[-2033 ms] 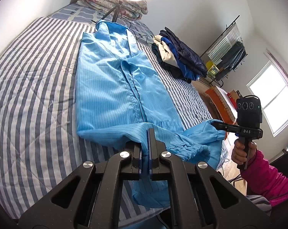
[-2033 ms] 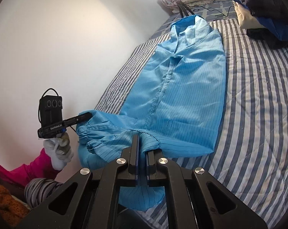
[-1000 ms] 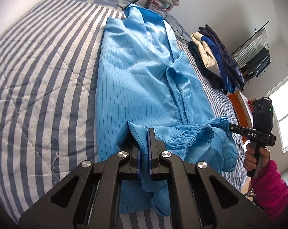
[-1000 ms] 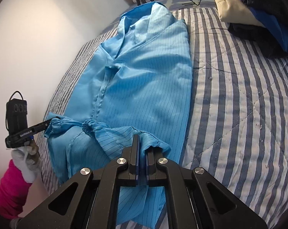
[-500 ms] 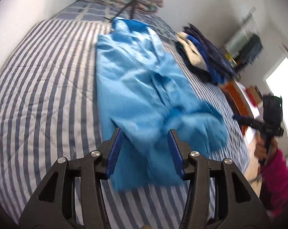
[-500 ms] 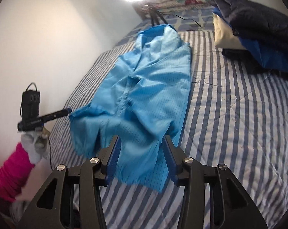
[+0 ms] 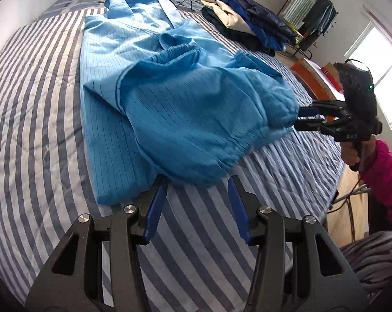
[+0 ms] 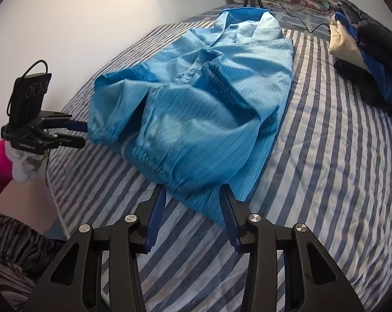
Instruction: Fold large clothes
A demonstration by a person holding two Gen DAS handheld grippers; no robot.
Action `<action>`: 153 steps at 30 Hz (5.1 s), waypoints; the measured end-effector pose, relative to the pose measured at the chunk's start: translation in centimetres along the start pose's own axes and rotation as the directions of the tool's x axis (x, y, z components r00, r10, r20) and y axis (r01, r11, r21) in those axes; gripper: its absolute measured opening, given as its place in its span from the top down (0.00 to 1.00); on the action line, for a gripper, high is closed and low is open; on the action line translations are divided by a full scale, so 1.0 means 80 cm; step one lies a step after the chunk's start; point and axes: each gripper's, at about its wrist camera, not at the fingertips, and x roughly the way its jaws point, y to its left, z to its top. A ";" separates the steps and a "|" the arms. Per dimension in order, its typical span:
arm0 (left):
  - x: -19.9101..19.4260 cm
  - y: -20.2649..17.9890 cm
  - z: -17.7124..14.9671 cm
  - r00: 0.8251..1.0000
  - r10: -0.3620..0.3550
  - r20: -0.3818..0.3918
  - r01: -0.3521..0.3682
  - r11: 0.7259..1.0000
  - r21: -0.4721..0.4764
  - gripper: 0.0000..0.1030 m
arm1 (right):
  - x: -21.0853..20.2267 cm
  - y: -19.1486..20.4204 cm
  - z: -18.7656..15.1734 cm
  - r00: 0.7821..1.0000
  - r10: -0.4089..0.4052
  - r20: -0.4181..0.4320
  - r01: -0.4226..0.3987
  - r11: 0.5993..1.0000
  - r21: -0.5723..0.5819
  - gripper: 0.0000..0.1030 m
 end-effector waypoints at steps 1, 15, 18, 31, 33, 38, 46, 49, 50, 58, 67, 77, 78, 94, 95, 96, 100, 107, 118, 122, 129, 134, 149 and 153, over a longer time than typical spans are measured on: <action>0.001 0.002 0.006 1.000 0.005 0.009 -0.005 1.000 -0.001 0.52 | 0.001 -0.001 0.008 1.000 -0.007 0.004 0.007 1.000 -0.005 0.60; -0.007 0.058 0.113 0.972 0.096 0.215 -0.066 0.988 -0.143 0.52 | 0.027 -0.027 0.124 0.988 -0.098 0.121 0.097 0.995 0.013 0.60; -0.012 0.081 0.139 0.962 0.107 0.253 -0.049 0.973 -0.226 0.52 | 0.030 -0.037 0.147 0.981 -0.113 0.155 0.106 0.993 0.057 0.60; -0.001 0.044 0.080 0.999 0.027 0.029 -0.028 0.999 0.027 0.52 | 0.011 -0.039 0.075 0.999 -0.004 0.037 0.005 0.999 -0.036 0.60; 0.018 0.030 0.069 0.999 0.035 -0.032 -0.033 0.996 0.083 0.52 | 0.024 -0.036 0.063 1.000 -0.001 -0.008 0.001 0.998 -0.055 0.60; 0.056 0.026 0.076 0.991 0.111 -0.074 -0.102 0.988 0.116 0.52 | 0.055 -0.034 0.068 0.998 -0.020 -0.051 0.016 0.997 -0.080 0.60; 0.051 0.048 0.163 0.965 0.233 0.118 -0.233 0.972 -0.013 0.52 | 0.066 -0.045 0.141 0.990 -0.128 0.065 0.132 0.990 -0.060 0.60; 0.038 0.061 0.189 0.949 0.261 0.179 -0.249 0.964 -0.089 0.52 | 0.056 -0.056 0.171 0.976 -0.171 0.133 0.173 0.985 0.000 0.60; 0.033 0.065 0.195 0.943 0.274 0.191 -0.257 0.961 -0.105 0.52 | 0.053 -0.059 0.178 0.973 -0.179 0.148 0.178 0.984 0.018 0.60; -0.015 0.113 0.154 0.943 0.270 0.195 -0.236 0.954 -0.183 0.52 | 0.005 -0.073 0.133 0.978 -0.134 0.158 0.121 0.989 0.088 0.60; 0.032 0.099 0.078 0.982 0.189 0.017 -0.185 0.972 -0.143 0.52 | 0.042 -0.071 0.058 0.988 -0.148 0.031 0.143 0.980 0.136 0.60; 0.018 0.096 0.058 0.984 0.171 0.058 -0.159 0.973 -0.167 0.96 | 0.067 -0.074 0.069 0.990 -0.138 0.014 0.134 0.976 0.174 0.79; 0.013 0.096 0.056 0.983 0.172 0.067 -0.159 0.973 -0.170 0.97 | 0.068 -0.072 0.070 0.989 -0.145 0.015 0.141 0.977 0.163 0.81; -0.023 0.059 0.033 0.948 0.271 0.169 -0.260 0.962 -0.082 0.82 | 0.030 -0.036 0.065 0.951 -0.295 0.089 0.285 0.952 0.115 0.93; -0.026 0.056 0.030 0.951 0.255 0.173 -0.247 0.967 -0.068 0.82 | 0.024 -0.025 0.063 0.948 -0.297 0.112 0.287 0.952 0.103 0.93; -0.028 0.049 0.024 0.957 0.235 0.170 -0.231 0.972 -0.043 0.82 | 0.019 -0.013 0.060 0.950 -0.278 0.139 0.268 0.960 0.086 0.93; -0.008 0.036 0.017 0.956 0.271 0.111 -0.275 0.961 0.029 0.82 | 0.036 0.024 0.052 0.959 -0.260 0.113 0.265 0.964 -0.034 0.93; -0.013 0.081 0.034 0.967 0.229 0.113 -0.210 0.965 -0.158 0.30 | 0.042 -0.012 0.029 0.965 -0.257 0.042 0.253 0.964 0.083 0.58; 0.021 0.158 0.054 0.996 -0.027 0.089 0.063 0.901 -0.429 0.30 | 0.046 -0.091 0.000 0.995 0.065 0.074 -0.086 0.941 0.326 0.49; 0.023 0.165 0.057 0.995 -0.053 0.090 0.088 0.892 -0.443 0.41 | 0.056 -0.102 -0.002 0.978 0.171 0.116 -0.203 0.906 0.372 0.49; 0.040 0.160 0.065 0.996 -0.055 0.064 0.078 0.893 -0.444 0.75 | 0.069 -0.099 0.004 0.965 0.226 0.135 -0.261 0.887 0.380 0.50; 0.043 0.149 0.067 0.998 -0.021 0.055 0.041 0.911 -0.409 0.85 | 0.075 -0.091 0.010 0.971 0.219 0.098 -0.240 0.898 0.369 0.72; 0.027 0.128 0.063 0.998 0.050 0.027 -0.040 0.953 -0.301 0.95 | 0.074 -0.064 0.011 0.978 0.206 0.036 -0.207 0.925 0.319 0.92; 0.022 0.117 0.049 0.998 0.055 0.016 -0.048 0.958 -0.282 0.96 | 0.072 -0.049 0.004 0.978 0.207 0.012 -0.201 0.933 0.299 0.92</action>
